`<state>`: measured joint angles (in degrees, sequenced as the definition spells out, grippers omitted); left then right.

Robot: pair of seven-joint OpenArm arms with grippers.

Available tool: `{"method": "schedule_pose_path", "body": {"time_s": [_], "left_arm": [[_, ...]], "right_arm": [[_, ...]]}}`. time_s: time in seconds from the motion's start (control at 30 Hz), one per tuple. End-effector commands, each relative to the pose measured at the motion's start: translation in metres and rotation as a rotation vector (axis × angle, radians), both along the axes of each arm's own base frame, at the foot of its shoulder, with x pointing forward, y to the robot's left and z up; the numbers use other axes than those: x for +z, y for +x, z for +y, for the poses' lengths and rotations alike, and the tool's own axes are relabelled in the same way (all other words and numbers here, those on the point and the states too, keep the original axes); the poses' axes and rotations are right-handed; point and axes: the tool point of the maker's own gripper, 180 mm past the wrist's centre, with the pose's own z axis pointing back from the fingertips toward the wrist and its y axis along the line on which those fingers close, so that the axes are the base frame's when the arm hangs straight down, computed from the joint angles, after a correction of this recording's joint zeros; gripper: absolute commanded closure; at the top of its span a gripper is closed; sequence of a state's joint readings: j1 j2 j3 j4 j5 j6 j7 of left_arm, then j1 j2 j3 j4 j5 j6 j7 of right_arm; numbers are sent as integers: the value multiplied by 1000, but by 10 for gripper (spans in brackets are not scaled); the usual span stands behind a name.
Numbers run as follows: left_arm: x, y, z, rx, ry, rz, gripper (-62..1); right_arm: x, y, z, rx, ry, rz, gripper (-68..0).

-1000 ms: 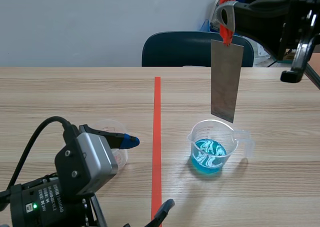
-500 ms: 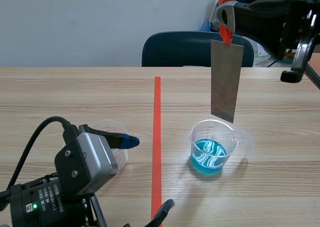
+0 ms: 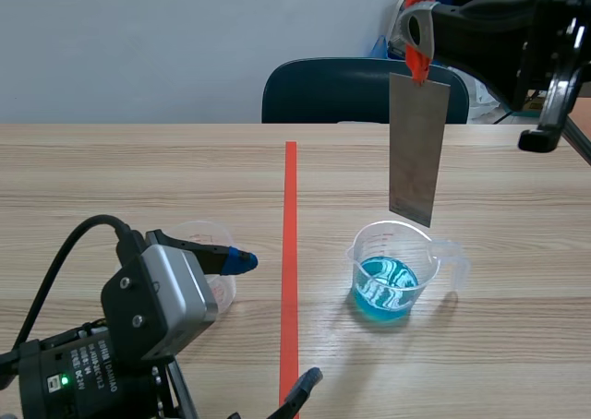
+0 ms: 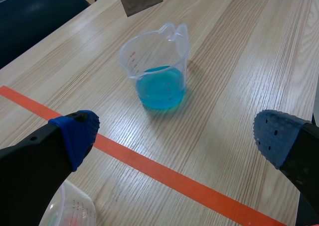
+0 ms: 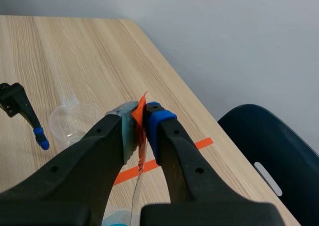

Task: Do the redox reaction experiment

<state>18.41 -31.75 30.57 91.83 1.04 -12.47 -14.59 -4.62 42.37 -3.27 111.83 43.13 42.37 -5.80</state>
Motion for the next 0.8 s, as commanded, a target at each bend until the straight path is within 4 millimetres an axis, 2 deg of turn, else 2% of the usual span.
{"method": "schedule_pose_path", "body": {"time_s": [0.0,0.37,0.77], "left_arm": [[8,0,-3,-3,-26,-10,-623],[8,0,-4,-4,-27,-10,-623],[8,0,-4,-4,-27,-10,-623]], "right_arm": [[13,-4,6,31,29,-33,-5],[10,-7,11,48,40,-18,-5],[-5,-11,20,81,57,38,-6]]}}
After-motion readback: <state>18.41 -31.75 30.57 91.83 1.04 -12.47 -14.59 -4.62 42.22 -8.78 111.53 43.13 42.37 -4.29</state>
